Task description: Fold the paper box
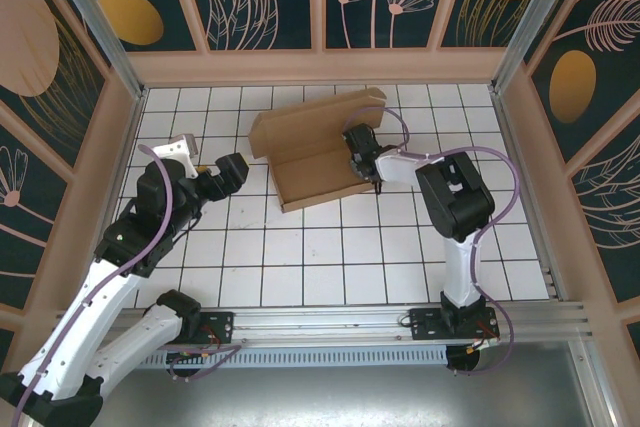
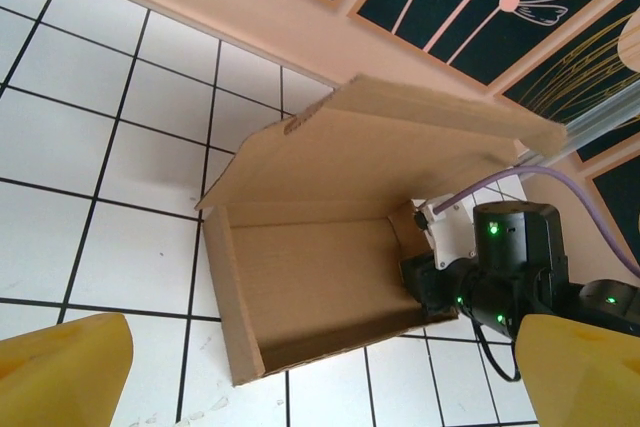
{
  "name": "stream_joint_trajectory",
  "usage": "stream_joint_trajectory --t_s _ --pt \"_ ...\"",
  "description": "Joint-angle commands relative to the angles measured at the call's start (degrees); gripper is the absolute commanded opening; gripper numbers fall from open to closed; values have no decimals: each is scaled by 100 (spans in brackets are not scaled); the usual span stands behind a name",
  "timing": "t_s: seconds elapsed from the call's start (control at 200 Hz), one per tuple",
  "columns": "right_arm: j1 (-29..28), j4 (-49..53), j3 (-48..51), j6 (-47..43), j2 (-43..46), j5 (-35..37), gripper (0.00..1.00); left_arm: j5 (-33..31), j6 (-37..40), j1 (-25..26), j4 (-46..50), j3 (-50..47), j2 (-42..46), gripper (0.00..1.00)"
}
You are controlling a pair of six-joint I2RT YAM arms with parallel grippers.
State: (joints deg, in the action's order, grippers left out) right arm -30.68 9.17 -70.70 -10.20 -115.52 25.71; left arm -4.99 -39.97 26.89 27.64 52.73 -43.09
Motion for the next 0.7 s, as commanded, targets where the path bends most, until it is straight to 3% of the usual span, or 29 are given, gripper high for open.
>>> stream_joint_trajectory --t_s 0.0,0.1,0.335,0.49,0.696 --pt "-35 1164 164 713 88 240 28 34 -148 -35 -116 -61 -54 98" --pt "-35 1450 289 1184 301 -195 35 26 -242 -35 -83 -87 -73 98" --pt "222 1113 622 2219 1729 -1816 67 -137 -227 -36 433 142 -248 98" --pt "626 1043 732 2615 2236 -2449 63 -266 -152 -38 714 220 -408 98" --pt "594 825 930 3312 2239 -2323 54 -187 -53 -35 563 235 -936 97"
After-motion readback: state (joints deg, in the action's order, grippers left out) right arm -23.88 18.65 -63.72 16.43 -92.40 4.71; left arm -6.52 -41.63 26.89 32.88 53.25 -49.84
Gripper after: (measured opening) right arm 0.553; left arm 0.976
